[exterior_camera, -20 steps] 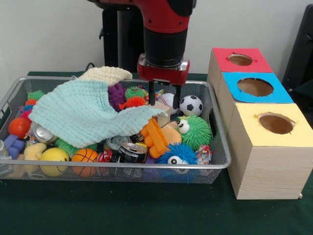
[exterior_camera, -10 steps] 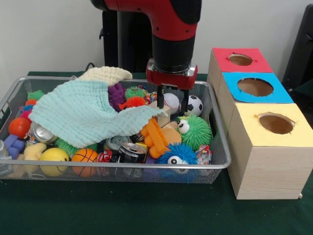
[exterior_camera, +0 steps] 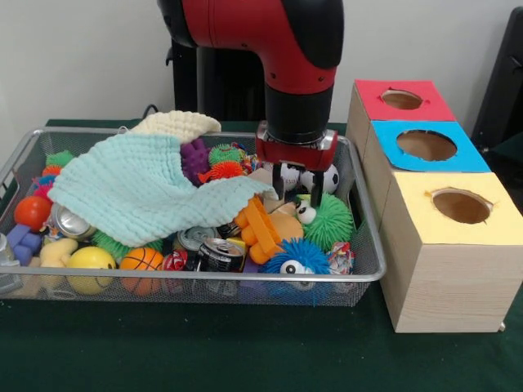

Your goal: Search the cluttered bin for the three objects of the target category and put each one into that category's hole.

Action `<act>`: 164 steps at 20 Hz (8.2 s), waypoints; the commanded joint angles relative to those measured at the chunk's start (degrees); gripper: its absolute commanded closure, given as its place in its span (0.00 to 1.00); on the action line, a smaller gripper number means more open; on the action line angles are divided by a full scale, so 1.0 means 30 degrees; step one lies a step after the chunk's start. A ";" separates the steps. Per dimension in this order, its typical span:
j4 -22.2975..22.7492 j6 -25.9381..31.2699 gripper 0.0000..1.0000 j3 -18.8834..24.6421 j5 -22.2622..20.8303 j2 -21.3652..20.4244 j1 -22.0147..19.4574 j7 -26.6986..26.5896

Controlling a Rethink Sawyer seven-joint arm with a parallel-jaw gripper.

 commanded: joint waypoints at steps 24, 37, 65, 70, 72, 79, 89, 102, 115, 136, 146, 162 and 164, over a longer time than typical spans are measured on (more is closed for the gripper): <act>-0.1665 -0.1575 0.00 0.6412 0.2570 0.4930 -0.2951 0.1342; -0.1982 -0.1239 1.00 0.3442 0.2265 0.3823 -0.0876 0.2707; -0.4615 1.0992 1.00 -0.1390 -0.4995 -0.1713 -0.2377 -0.1289; -0.2420 0.7669 1.00 -0.0337 -0.4957 -0.1006 -0.3397 -0.0586; -0.1112 0.6562 0.00 0.0594 -0.4470 -0.1205 -0.4064 -0.0888; 0.1132 0.8057 0.00 0.1592 -0.1503 -0.1867 -0.4288 0.0966; 0.0416 0.6595 0.00 0.1233 -0.0086 -0.1752 -0.2898 0.2954; -0.0811 0.3478 0.00 -0.0694 -0.1060 -0.0794 -0.2085 0.2910; -0.2031 0.2466 0.00 -0.0923 -0.1487 -0.1837 -0.1853 0.1814; -0.2258 0.1169 0.00 -0.3699 -0.5264 0.0482 -0.2513 0.0552; -0.1718 -0.5012 0.00 -0.2491 -0.7809 0.4085 -0.4911 0.1047; -0.2516 -0.0981 1.00 0.2980 -0.6585 0.6119 -0.8369 -0.1080; -0.2283 0.0573 1.00 0.3536 -0.5821 0.6150 -0.8526 -0.1023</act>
